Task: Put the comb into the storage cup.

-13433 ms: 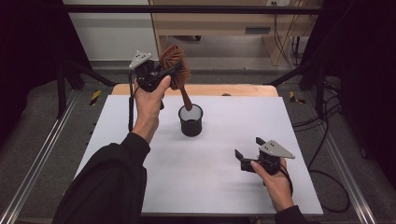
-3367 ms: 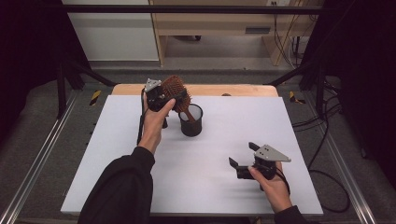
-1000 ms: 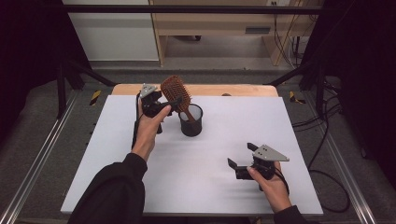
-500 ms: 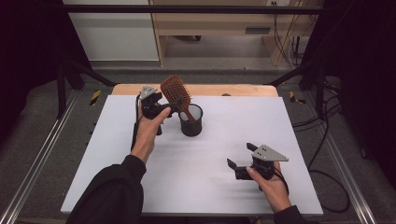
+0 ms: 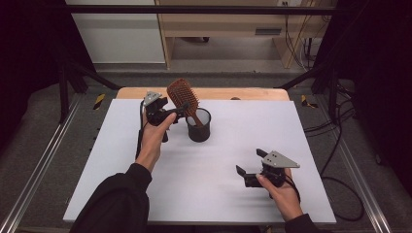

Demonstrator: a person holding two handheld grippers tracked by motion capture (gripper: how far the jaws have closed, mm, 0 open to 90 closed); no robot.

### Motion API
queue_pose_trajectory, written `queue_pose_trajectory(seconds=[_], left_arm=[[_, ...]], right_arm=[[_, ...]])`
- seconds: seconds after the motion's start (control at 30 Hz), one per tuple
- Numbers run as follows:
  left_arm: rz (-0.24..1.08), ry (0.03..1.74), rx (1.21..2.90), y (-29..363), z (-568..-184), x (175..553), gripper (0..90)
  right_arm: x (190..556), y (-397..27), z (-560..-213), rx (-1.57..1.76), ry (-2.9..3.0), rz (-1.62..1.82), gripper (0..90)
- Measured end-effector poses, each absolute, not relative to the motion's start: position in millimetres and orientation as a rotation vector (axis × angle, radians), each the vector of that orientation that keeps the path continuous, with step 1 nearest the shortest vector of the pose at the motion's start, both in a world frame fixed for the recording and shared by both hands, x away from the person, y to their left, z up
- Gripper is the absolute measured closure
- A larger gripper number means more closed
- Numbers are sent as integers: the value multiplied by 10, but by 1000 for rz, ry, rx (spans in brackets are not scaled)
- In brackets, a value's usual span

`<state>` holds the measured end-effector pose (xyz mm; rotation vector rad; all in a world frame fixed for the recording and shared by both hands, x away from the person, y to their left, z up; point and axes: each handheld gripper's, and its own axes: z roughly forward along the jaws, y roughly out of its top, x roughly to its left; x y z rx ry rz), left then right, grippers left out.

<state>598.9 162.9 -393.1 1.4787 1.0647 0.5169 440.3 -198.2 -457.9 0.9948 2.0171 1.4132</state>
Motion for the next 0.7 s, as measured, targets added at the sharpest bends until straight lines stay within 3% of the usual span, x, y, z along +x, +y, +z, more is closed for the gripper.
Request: queue_pose_trajectory(seconds=[0.7], left_arm=[[525, 1053, 1442, 1771, -3878, 5891, 32]], right_arm=[[4421, -1966, -4607, 986, 2030, 1403, 40]])
